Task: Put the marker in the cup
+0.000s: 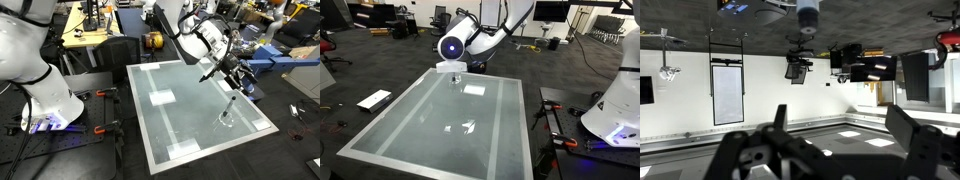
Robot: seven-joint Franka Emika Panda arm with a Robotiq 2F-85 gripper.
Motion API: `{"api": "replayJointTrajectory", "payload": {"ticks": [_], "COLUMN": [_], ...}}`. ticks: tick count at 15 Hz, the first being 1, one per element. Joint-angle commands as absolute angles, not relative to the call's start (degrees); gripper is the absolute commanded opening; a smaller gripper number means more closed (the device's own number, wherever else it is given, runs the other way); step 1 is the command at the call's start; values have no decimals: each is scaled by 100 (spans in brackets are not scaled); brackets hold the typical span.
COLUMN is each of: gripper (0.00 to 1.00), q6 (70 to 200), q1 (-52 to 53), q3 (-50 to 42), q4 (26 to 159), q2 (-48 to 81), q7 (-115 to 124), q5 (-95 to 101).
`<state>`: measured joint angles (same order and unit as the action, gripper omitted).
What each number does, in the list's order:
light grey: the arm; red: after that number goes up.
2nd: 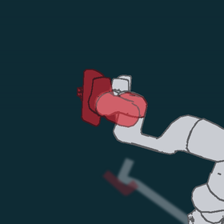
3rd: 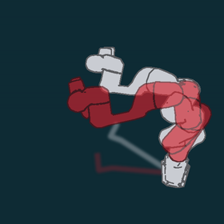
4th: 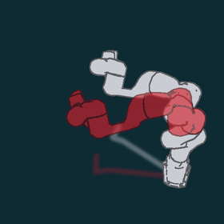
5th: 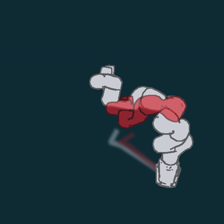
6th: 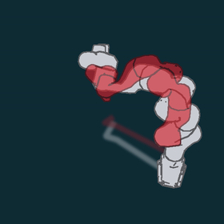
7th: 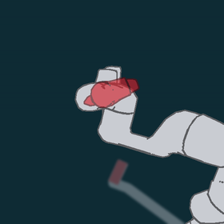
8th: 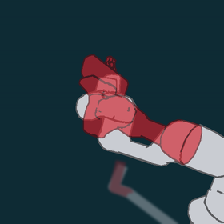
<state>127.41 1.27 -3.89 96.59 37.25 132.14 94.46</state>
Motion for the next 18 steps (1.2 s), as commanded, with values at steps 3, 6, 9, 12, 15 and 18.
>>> {"api": "replayJointTrajectory", "payload": {"ticks": [3,6,9,12,15,18], "gripper": [100,100,100,100,100,100], "q6": [12255,12107,12208,12210,12210,12210], "q1": [263,265,151,152,151,151], "q3": [-207,-83,26,55,55,55], "q4": [10545,10849,10607,10802,10835,10844], "q2": [2925,2652,2854,2680,2659,2659], "q7": [13761,13884,13738,13792,13795,13798], "q5": [9769,9848,9778,9807,9809,9809]}}
